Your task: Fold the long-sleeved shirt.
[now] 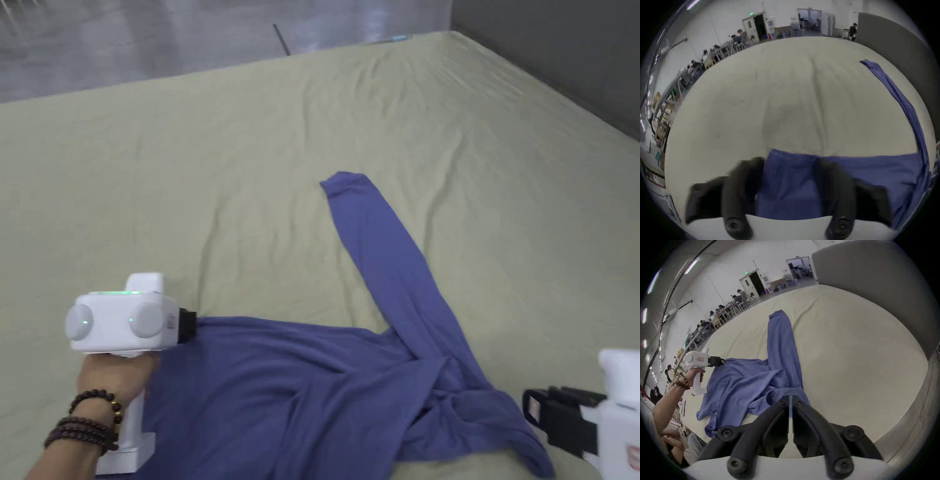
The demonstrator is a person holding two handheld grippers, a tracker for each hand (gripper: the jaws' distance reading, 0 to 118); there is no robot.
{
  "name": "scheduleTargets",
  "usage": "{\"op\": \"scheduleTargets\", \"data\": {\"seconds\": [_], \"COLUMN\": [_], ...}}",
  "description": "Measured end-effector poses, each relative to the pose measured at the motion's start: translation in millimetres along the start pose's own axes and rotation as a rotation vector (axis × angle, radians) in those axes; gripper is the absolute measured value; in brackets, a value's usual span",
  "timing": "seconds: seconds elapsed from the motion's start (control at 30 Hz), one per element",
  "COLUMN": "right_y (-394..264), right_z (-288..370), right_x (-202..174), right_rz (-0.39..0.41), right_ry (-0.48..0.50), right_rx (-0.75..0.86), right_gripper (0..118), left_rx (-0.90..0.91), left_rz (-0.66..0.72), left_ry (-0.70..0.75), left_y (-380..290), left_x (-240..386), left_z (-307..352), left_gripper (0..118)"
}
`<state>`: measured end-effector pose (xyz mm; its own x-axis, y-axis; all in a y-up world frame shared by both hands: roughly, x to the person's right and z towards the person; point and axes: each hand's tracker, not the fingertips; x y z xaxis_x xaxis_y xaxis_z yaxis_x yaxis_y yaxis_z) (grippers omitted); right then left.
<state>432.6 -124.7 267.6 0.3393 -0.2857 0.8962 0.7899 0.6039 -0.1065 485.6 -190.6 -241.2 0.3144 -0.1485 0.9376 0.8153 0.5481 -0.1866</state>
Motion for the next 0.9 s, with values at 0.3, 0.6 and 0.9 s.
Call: {"op": "scheduleTargets", "data": {"seconds": [0.3, 0.6, 0.9], "right_y": [50.5, 50.5, 46.7], "right_z": [-34.9, -134.8, -118.5], "right_x": [6.2, -5.9, -29.3], "right_rz": [0.102, 0.200, 0.328], "right_ry": [-0.092, -0.132, -0.105], "right_rx": [-0.011, -0.293, -0.189], "right_gripper": [61, 61, 6], "left_rx": [0.121, 0.140, 0.188], "left_rz": [-0.035, -0.016, 0.006], "left_ry": [-0.103, -0.138, -0.164], "left_y": [-16.9, -19.2, -22.5], "left_x": [7.3, 0.1, -11.8], "left_z": [89.0, 113.6, 124.7], "left_gripper": [1, 1, 1]}}
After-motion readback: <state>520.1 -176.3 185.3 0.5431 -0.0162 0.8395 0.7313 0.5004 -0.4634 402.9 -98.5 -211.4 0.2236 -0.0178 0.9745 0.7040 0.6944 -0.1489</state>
